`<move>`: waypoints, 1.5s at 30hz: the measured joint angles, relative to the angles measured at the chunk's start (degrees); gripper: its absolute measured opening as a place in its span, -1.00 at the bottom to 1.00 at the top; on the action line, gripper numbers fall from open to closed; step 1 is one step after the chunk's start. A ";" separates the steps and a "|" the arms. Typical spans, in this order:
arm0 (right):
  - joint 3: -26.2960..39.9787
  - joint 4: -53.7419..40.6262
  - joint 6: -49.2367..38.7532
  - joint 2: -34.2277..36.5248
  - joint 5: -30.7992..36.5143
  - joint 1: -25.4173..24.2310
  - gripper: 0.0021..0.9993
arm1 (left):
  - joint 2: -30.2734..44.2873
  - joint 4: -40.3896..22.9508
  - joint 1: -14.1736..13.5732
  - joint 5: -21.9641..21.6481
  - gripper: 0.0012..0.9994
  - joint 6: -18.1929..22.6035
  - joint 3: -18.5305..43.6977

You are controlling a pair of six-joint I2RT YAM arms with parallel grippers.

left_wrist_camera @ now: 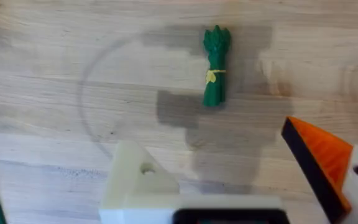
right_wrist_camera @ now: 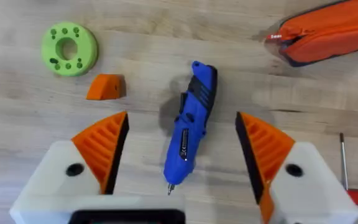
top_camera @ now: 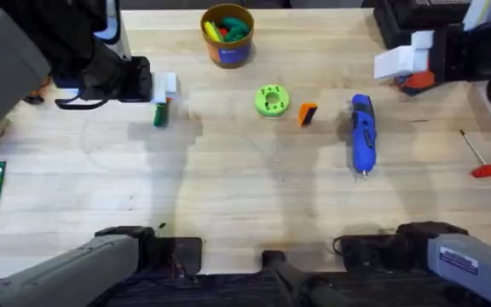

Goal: Pick up the gripper from the table and insert it into the empty holder that is missing its gripper. Then pick up a screw, insert it into the mounting hole, and use the screwdriver to tighten it. Finally, clean up the table by picking up the vegetable and placing it into the bucket.

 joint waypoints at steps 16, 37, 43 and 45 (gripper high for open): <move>0.00 0.13 0.00 0.00 0.00 0.00 0.98 | 8.54 -4.12 0.02 1.16 0.97 -0.17 7.47; 0.00 0.15 -0.15 0.00 0.00 0.00 0.98 | 28.95 6.71 3.33 -0.20 0.97 -0.64 9.51; 0.00 0.15 -0.15 0.00 0.00 0.00 0.98 | 31.25 8.09 5.31 2.03 0.97 1.90 9.51; 0.00 0.15 -0.15 0.00 0.00 0.00 0.98 | 32.02 8.02 5.76 3.28 0.97 2.33 9.51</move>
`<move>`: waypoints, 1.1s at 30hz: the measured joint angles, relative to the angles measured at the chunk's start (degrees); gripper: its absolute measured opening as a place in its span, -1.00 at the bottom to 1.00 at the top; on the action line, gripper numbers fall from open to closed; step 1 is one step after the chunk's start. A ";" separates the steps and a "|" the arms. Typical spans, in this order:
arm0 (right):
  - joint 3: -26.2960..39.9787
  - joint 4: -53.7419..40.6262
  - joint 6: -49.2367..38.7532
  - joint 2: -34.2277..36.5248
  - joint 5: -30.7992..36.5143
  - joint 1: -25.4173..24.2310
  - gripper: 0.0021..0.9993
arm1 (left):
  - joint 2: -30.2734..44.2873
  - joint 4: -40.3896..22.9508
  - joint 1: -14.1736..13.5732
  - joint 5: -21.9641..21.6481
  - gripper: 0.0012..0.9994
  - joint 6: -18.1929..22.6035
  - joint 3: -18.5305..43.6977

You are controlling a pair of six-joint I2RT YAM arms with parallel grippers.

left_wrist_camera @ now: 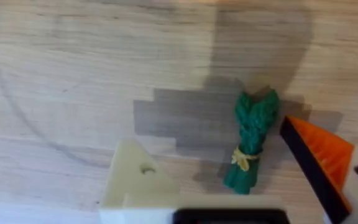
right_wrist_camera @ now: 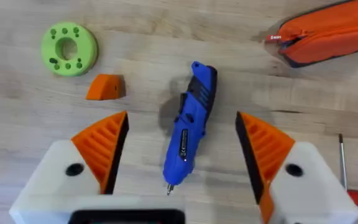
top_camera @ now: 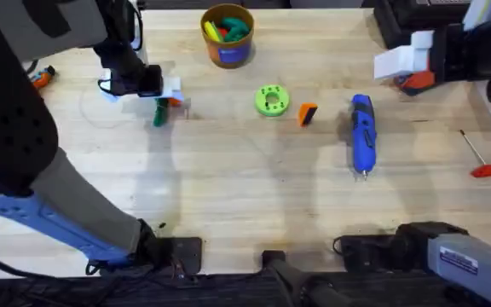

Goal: Pick up the gripper from the table and insert it into the empty holder that is missing its gripper. Then pick up a screw, insert it into the mounting hole, and use the screwdriver to tighten it. Finally, clean up the table by picking up the vegetable and placing it into the bucket.

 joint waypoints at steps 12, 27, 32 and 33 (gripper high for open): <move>0.00 0.00 0.00 0.00 0.00 0.00 0.98 | 0.08 -0.02 0.09 1.32 -0.96 1.42 0.07; 0.00 0.00 0.00 0.00 0.00 0.00 0.98 | -1.18 -0.64 0.09 2.62 -1.00 0.28 0.13; 0.00 -0.08 0.00 0.00 0.00 0.00 0.98 | -8.98 -3.02 0.09 3.12 -1.00 -1.18 1.16; 0.00 -0.11 0.00 0.00 0.00 0.00 0.98 | -11.58 -3.50 0.09 3.19 -1.00 -1.33 1.49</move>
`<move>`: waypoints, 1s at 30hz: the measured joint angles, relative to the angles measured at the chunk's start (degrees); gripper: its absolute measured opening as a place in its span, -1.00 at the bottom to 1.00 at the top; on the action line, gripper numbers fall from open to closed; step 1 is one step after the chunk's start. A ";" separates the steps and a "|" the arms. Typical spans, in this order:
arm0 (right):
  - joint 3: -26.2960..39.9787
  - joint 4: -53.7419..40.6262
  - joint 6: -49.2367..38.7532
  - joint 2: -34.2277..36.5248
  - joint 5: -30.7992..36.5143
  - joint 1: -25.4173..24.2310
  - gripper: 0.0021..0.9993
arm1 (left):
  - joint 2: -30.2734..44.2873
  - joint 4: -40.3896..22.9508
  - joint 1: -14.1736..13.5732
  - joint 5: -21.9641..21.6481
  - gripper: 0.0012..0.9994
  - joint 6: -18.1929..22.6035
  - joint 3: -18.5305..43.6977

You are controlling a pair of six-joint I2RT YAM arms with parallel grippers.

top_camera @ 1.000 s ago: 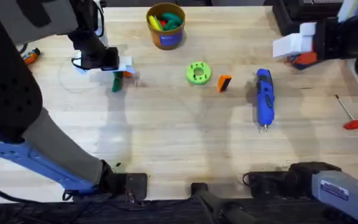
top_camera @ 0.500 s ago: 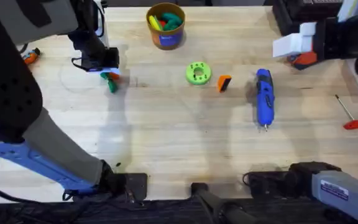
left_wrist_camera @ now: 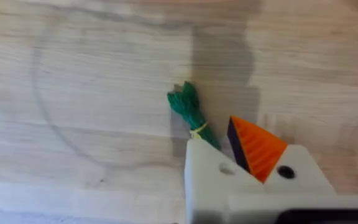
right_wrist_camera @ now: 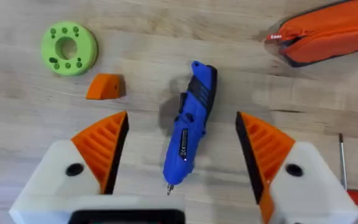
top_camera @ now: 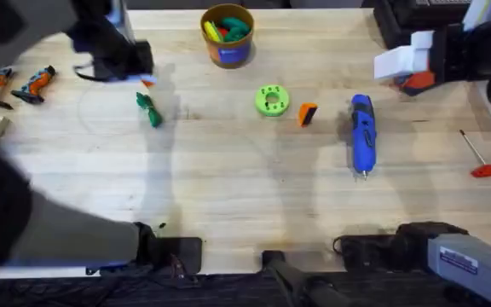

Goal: Pick up the gripper from the table and insert it into the empty holder that is missing its gripper. Then pick up a screw, insert it into the mounting hole, and use the screwdriver to tighten it. Finally, clean up the table by picking up the vegetable and placing it into the bucket.

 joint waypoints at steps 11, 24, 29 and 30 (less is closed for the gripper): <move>0.00 -0.09 0.00 0.00 0.01 0.00 0.98 | -22.16 -10.10 -0.06 0.04 -1.00 -0.43 1.39; 0.00 -0.09 0.00 0.00 0.00 0.00 0.98 | -31.52 -15.21 -0.05 0.04 -1.00 0.86 1.39; 0.00 -0.09 0.00 0.00 0.00 0.00 0.98 | -31.39 -15.19 -0.07 0.04 -1.00 0.86 1.39; 0.00 -0.09 0.00 0.00 0.00 0.00 0.98 | -31.37 -15.19 -0.07 0.04 -1.00 0.86 1.39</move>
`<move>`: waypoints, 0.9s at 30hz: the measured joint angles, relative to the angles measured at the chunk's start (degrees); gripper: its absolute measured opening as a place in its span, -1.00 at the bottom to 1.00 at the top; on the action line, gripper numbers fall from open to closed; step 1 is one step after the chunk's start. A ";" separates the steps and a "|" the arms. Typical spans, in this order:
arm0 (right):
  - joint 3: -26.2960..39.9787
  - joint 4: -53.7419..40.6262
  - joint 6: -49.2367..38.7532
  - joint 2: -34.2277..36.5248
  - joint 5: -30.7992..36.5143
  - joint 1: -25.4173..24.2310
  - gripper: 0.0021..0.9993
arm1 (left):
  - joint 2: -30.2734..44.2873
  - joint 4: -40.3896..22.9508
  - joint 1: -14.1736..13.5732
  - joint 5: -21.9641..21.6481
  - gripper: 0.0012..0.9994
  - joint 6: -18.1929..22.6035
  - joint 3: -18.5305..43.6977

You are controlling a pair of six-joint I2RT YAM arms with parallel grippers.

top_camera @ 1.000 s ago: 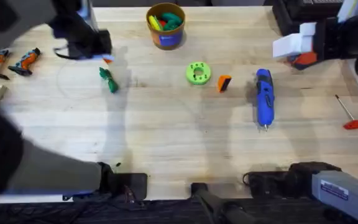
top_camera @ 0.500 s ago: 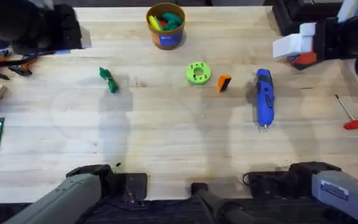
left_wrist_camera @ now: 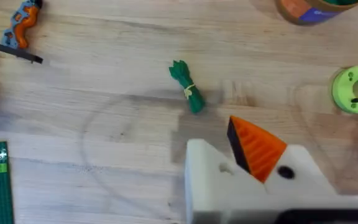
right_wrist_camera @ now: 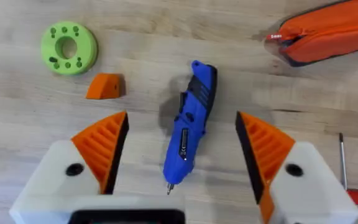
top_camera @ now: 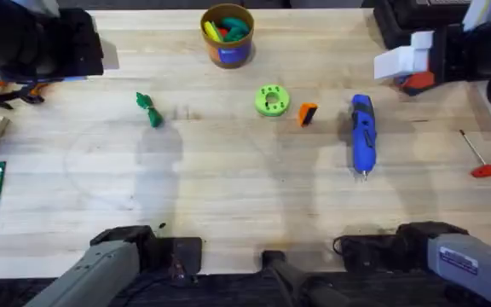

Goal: Pick up the gripper from the table and insert it into the empty holder that is missing its gripper. Then pick up a screw, insert it into the mounting hole, and use the screwdriver to tighten it. Finally, clean up the table by picking up the vegetable and placing it into the bucket.

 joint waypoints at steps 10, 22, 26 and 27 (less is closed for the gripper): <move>0.00 0.00 0.00 0.00 0.00 0.00 0.98 | 0.00 0.12 0.00 0.02 0.97 0.39 0.00; 0.00 0.00 0.00 0.00 0.00 0.00 0.98 | 0.00 -2.72 -0.04 -2.39 0.97 0.42 0.00; 0.00 0.00 0.00 0.00 0.00 0.00 0.98 | 0.00 -1.50 -0.04 -2.93 0.97 0.42 0.00; 0.00 0.00 0.00 0.00 0.00 0.00 0.98 | 0.00 -0.71 -0.04 -3.09 0.97 0.42 0.00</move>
